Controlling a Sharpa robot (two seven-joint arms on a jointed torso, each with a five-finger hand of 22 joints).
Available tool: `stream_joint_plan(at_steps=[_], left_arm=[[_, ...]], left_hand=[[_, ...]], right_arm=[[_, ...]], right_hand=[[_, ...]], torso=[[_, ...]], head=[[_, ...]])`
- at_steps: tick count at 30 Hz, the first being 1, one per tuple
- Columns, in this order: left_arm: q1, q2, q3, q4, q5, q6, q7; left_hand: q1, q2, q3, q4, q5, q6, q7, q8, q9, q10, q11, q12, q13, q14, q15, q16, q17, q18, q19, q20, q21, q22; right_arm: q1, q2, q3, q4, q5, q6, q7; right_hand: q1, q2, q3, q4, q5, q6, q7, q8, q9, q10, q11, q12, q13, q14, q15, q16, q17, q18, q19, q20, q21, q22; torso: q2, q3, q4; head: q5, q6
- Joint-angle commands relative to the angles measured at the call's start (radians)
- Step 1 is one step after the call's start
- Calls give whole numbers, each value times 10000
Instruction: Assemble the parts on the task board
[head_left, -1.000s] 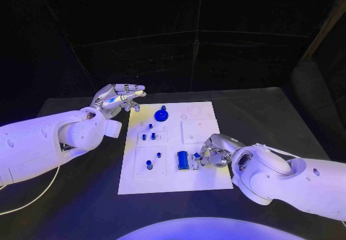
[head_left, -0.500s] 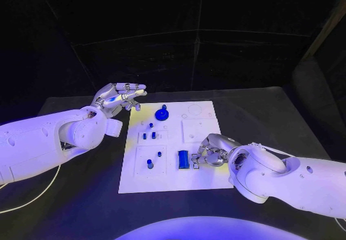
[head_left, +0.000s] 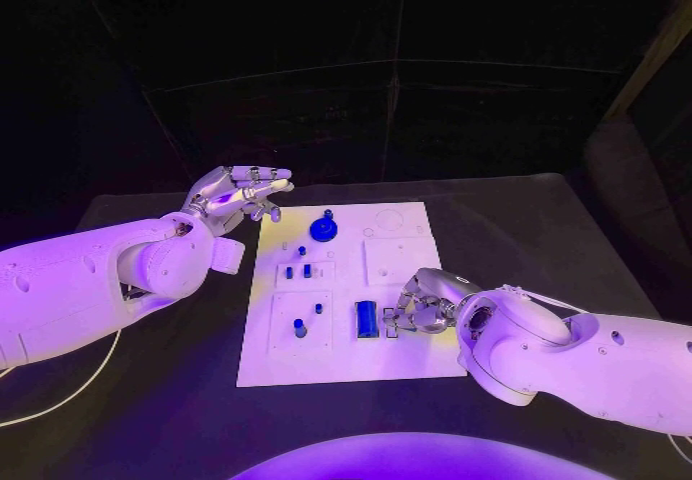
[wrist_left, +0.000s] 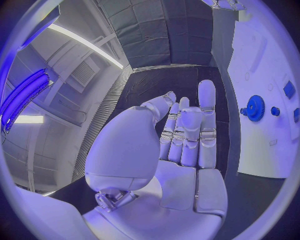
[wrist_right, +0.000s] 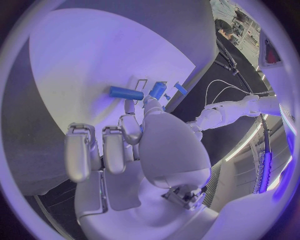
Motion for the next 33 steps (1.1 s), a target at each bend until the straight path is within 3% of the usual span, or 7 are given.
stream_joint_plan(at_steps=[1, 9, 16, 23, 30, 33], left_arm=[[15, 8, 7, 8, 8, 138, 18], [15, 15, 7, -8, 8, 143, 11], [14, 27, 7, -24, 8, 158, -5], [13, 34, 6, -38, 8, 164, -10], [12, 38, 5, -49, 8, 163, -12], [12, 41, 5, -54, 8, 160, -13]], left_hand=[[-110, 1, -74, -1, 27, -73, 28, 47, -7, -72, -18, 66, 9, -74, -28, -31, -11, 135, -49, 46, -37, -16], [-110, 1, -74, -1, 27, -73, 28, 47, -7, -72, -18, 66, 9, -74, -28, -31, -11, 135, -49, 46, -37, -16], [-127, 6, -88, 1, 27, -92, 34, 51, -7, -100, -11, 87, 7, -91, -22, -35, -37, 135, -50, 51, -53, -26], [-127, 6, -88, 1, 27, -92, 34, 51, -7, -100, -11, 87, 7, -91, -22, -35, -37, 135, -50, 51, -53, -26], [-127, 6, -88, 1, 27, -92, 34, 51, -7, -100, -11, 87, 7, -91, -22, -35, -37, 135, -50, 51, -53, -26], [-127, 6, -88, 1, 27, -92, 34, 51, -7, -100, -11, 87, 7, -91, -22, -35, -37, 135, -50, 51, -53, -26]], right_arm=[[9, 0, 0, 21, 0, -262, 244], [9, -191, 0, 93, 95, -1100, 1117], [10, -536, 1, 233, 271, -1172, 1765], [12, -936, 1, 349, 238, -561, 2088], [14, -1213, 1, 386, -327, 793, 2097], [14, -1277, 0, 395, -694, 1371, 2123]], right_hand=[[-73, -12, -40, 41, -5, 74, -6, 55, 9, 67, -6, -25, 3, 738, -66, -4, 908, -46, 283, -37, -18, 1731], [-158, -15, -188, 87, 0, -193, 87, -77, -13, 18, 56, -102, -37, 732, -34, -24, 884, -39, 257, -33, -42, 1703], [-540, 56, -473, 117, -116, -551, 224, -326, -80, -45, 178, -194, -86, 731, 68, -34, 879, -36, 245, 51, -56, 1692], [-176, 84, -524, -46, -141, -779, 325, -604, -158, -93, 260, -228, -97, 736, 139, -21, 907, -35, 243, 125, -59, 1694], [511, -59, -648, -373, -1186, -1084, 482, -1070, -292, -339, 392, -680, -401, 715, 252, -70, 841, -11, 165, 230, -128, 1613], [902, -66, -636, -594, -1312, -1130, 525, -1226, -342, -416, 422, -808, -496, 712, 281, -78, 836, -3, 141, 264, -150, 1591]], torso=[[6, 2, 2], [2, 0, -4], [-10, 0, -12], [-9, 1, 2], [-3, -9, 1], [6, -1, 9]], head=[[-8, -1], [-20, 21], [-41, 41], [-61, 62], [-63, 83], [-49, 82]])
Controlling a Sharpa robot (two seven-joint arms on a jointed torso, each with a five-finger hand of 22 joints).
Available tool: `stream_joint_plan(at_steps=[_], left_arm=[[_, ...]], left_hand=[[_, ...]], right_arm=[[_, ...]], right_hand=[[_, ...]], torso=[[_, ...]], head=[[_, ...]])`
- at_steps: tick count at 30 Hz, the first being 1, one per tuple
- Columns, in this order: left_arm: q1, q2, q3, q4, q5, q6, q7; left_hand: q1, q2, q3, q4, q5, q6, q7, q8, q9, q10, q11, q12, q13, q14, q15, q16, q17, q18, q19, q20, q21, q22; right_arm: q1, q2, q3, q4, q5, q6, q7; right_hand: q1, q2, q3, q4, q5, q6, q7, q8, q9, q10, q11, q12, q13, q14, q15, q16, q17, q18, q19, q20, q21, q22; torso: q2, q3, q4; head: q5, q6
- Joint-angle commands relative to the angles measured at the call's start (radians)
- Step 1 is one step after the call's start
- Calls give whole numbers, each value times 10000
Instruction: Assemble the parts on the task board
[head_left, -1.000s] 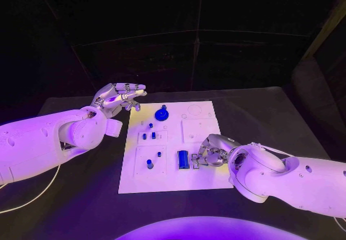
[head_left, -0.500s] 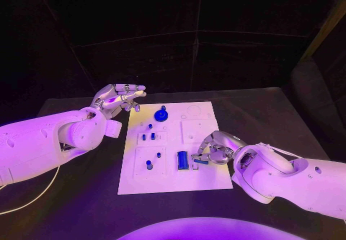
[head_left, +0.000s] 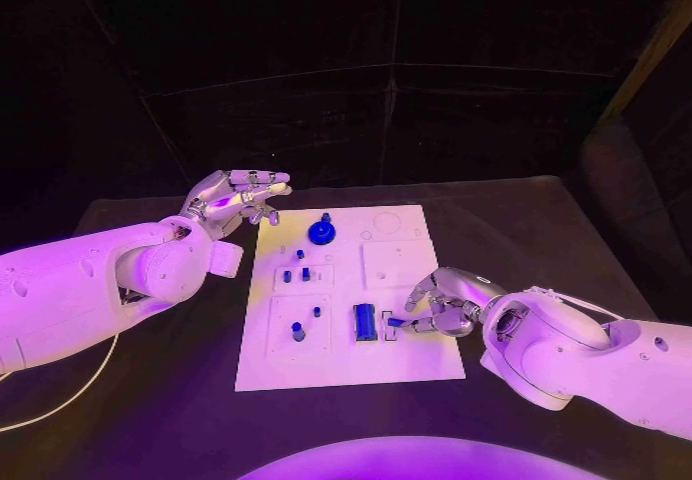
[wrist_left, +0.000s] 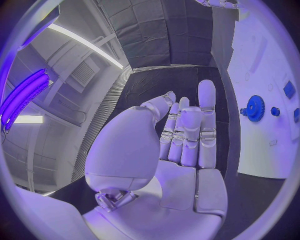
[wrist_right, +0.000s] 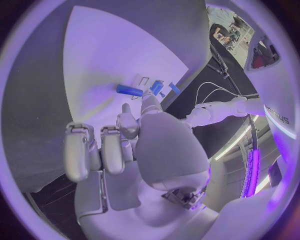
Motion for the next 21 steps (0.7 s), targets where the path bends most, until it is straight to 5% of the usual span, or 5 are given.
stream_joint_plan(at_steps=[1, 8, 21], left_arm=[[13, 11, 5, -4, 8, 122, 22], [13, 17, 5, -7, 8, 123, 22], [13, 9, 4, 5, 8, 115, 20]], left_hand=[[-127, 6, -32, 2, 27, -56, -2, 51, -6, -64, 25, 17, 7, -53, 15, -35, -10, 135, -50, 51, -53, -9], [-127, 6, -32, 2, 27, -56, -2, 51, -6, -64, 25, 17, 7, -53, 15, -35, -10, 135, -50, 51, -53, -9], [-127, 6, -32, 2, 27, -56, -2, 51, -6, -64, 25, 17, 7, -53, 15, -35, -10, 135, -50, 51, -53, -9]], right_arm=[[13, -26, 0, 34, -724, 1301, 264], [13, 107, 0, -51, -987, 1564, 313], [13, 350, 0, -286, -1135, 1196, 223]], right_hand=[[300, 18, 7, -161, -50, -106, 19, -117, -38, -89, 14, -90, -70, 676, 100, -43, 835, -1, 157, 76, -42, 1588], [514, 82, 15, -278, -38, -73, 42, -220, -83, -114, 32, -136, -115, 677, 118, -39, 848, -1, 155, 98, -45, 1589], [492, 533, 12, -123, 459, 217, 42, -392, -181, -56, 29, -53, -102, 686, 121, -20, 887, -12, 194, 111, -15, 1636]], torso=[[12, 4, 11], [19, 1, 15], [17, 5, 8]], head=[[14, -2], [11, 5], [48, -35]])
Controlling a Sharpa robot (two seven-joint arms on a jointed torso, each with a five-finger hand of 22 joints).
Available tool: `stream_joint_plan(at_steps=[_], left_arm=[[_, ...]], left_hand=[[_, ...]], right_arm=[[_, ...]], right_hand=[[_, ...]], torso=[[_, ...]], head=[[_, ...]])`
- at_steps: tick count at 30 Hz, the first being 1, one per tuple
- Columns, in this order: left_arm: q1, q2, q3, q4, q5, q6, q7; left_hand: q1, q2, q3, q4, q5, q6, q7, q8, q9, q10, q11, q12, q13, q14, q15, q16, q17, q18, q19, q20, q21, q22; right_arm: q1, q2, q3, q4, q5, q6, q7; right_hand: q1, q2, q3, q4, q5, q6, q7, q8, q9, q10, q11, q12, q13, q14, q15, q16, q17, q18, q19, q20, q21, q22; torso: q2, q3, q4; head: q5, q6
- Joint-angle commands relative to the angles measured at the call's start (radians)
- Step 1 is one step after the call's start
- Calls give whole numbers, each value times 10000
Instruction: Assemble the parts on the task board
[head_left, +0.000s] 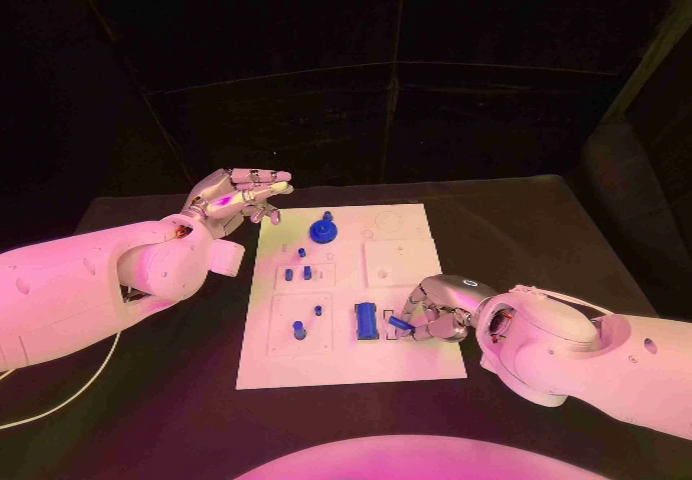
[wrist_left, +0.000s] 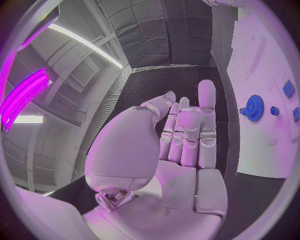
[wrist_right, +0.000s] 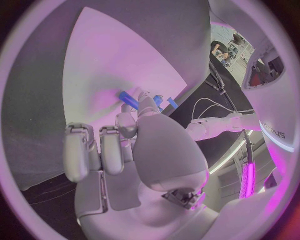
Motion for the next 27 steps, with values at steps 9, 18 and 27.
stream_joint_plan(at_steps=[9, 18, 27], left_arm=[[14, -1, 6, 17, 8, 110, 26], [15, -15, 6, 29, 8, 105, 14], [15, -24, 6, 38, 8, 108, 2]], left_hand=[[-127, 6, -33, 2, 27, -56, -2, 51, -7, -64, 25, 17, 7, -54, 14, -35, -11, 135, -50, 51, -53, -11], [-141, 15, -40, 9, 28, -67, 2, 54, -6, -80, 30, 29, 6, -61, 18, -34, -20, 135, -50, 54, -62, -17], [-141, 15, -40, 9, 28, -67, 2, 54, -6, -80, 30, 29, 6, -61, 18, -34, -20, 135, -50, 54, -62, -17]], right_arm=[[13, 143, 2, -101, -242, -28, 1], [13, 211, 3, -190, -244, 198, -130], [13, 343, 3, -306, -355, 393, -326]], right_hand=[[83, 279, 9, 128, 171, 380, -63, -64, -34, 43, -77, 111, 22, 713, -4, 5, 933, -20, 224, 18, 7, 1669], [122, 355, 10, 152, 193, 573, -117, -62, -43, 69, -119, 146, 39, 717, -38, 15, 953, -24, 237, -9, 17, 1686], [159, 387, 13, 152, 193, 680, -150, -57, -47, 70, -147, 136, 28, 718, -59, 17, 957, -25, 242, -26, 20, 1691]], torso=[[-3, 4, -7], [-3, -2, -6], [-8, 0, -3]], head=[[-3, -19], [-6, -40], [-9, -60]])
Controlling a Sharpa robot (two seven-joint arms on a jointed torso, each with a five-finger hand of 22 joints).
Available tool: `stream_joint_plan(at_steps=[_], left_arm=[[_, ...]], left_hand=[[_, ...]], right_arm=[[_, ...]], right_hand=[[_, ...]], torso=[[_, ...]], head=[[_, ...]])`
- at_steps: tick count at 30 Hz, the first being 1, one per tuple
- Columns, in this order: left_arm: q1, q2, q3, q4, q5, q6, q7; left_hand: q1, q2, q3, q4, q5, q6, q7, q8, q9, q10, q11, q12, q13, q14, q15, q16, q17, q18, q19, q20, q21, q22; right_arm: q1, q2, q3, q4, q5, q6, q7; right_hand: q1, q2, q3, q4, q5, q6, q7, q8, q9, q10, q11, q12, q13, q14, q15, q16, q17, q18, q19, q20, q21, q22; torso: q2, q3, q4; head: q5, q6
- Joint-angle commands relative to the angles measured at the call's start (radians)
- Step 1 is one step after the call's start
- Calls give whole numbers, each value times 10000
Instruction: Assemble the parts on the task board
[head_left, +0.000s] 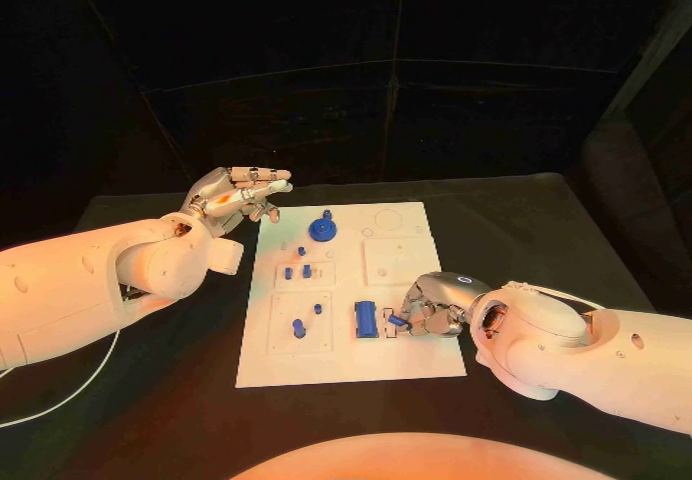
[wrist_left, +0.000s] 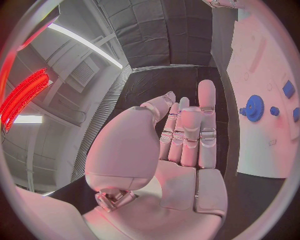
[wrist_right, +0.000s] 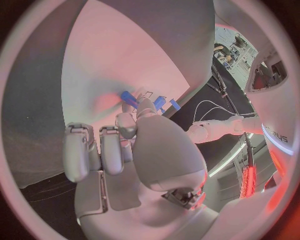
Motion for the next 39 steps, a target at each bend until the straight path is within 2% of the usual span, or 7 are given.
stream_joint_plan(at_steps=[1, 11, 17, 23, 29, 32, 39], left_arm=[[15, -7, 6, 23, 8, 108, 16], [16, -13, 6, 31, 8, 117, -4], [16, -15, 6, 32, 8, 120, -12], [16, -15, 6, 26, 8, 127, -16], [15, -11, 6, 22, 8, 150, -40], [15, -11, 6, 21, 8, 163, -44], [15, -10, 6, 28, 8, 195, -55]], left_hand=[[-102, -23, -40, 9, 28, -67, 2, 54, -7, -44, -7, 29, 6, -61, 17, -34, -10, 134, -50, 54, -62, -8], [-102, -23, -40, 9, 28, -67, 2, 54, -7, -44, -7, 29, 6, -61, 17, -34, -10, 134, -50, 54, -62, -8], [-102, -23, -40, 9, 28, -67, 2, 54, -7, -44, -7, 29, 6, -61, 17, -34, -10, 134, -50, 54, -62, -8], [-102, -23, -40, 9, 28, -67, 2, 54, -7, -44, -7, 29, 6, -61, 17, -34, -10, 134, -50, 54, -62, -8], [-102, -23, -40, 9, 28, -67, 2, 54, -7, -44, -7, 29, 6, -61, 17, -34, -10, 134, -50, 54, -62, -8], [-102, -23, -40, 9, 28, -67, 2, 54, -7, -44, -7, 29, 6, -61, 17, -34, -10, 134, -50, 54, -62, -8], [-112, -24, -48, 11, 28, -82, 5, 53, -8, -63, -4, 38, 4, -71, 21, -39, -31, 134, -50, 57, -70, -14]], right_arm=[[10, 62, -2, -41, -172, 283, -200], [10, 197, -2, -125, -351, 354, -388], [9, 151, -2, -54, -274, -77, -393], [8, 93, -2, 74, 115, -651, -354], [9, -4, -1, 229, 1109, -1554, -181], [9, -32, -1, 271, 1560, -1717, -167], [10, -44, -1, 349, 2208, -1867, -269]], right_hand=[[3, 70, 2, 83, 62, 85, 26, -22, -18, 13, -93, 44, -19, 716, -62, 14, 954, -25, 240, -28, 19, 1689], [29, 95, -33, 106, -12, 315, -42, -13, -25, 21, -145, 32, -34, 720, -105, 23, 974, -29, 251, -68, 27, 1703], [122, 283, 38, 128, 259, 667, -180, 48, -8, 108, -257, 150, 37, 739, -194, 71, 1057, -47, 309, -141, 75, 1769], [107, 358, 44, 185, 442, 865, -262, 65, -1, 139, -325, 154, 32, 746, -254, 86, 1083, -56, 335, -201, 96, 1799], [-45, 347, -36, 319, 560, 948, -290, 33, -10, 175, -352, 179, 46, 751, -284, 96, 1102, -60, 349, -240, 106, 1814], [-99, 341, -66, 370, 632, 989, -305, 19, -13, 196, -364, 198, 57, 754, -296, 103, 1114, -64, 361, -255, 117, 1828], [-289, 316, -167, 559, 1166, 1122, -355, -20, 3, 256, -407, 257, 98, 766, -335, 133, 1165, -68, 375, -296, 127, 1844]], torso=[[-2, 0, 5], [-10, -2, -3], [-7, 5, 0], [-5, 6, 1], [-4, 4, -3], [-9, -2, -10], [-6, 1, 0]], head=[[-5, -12], [1, -17], [6, -6], [8, 12], [36, 6], [23, 12], [12, -3]])
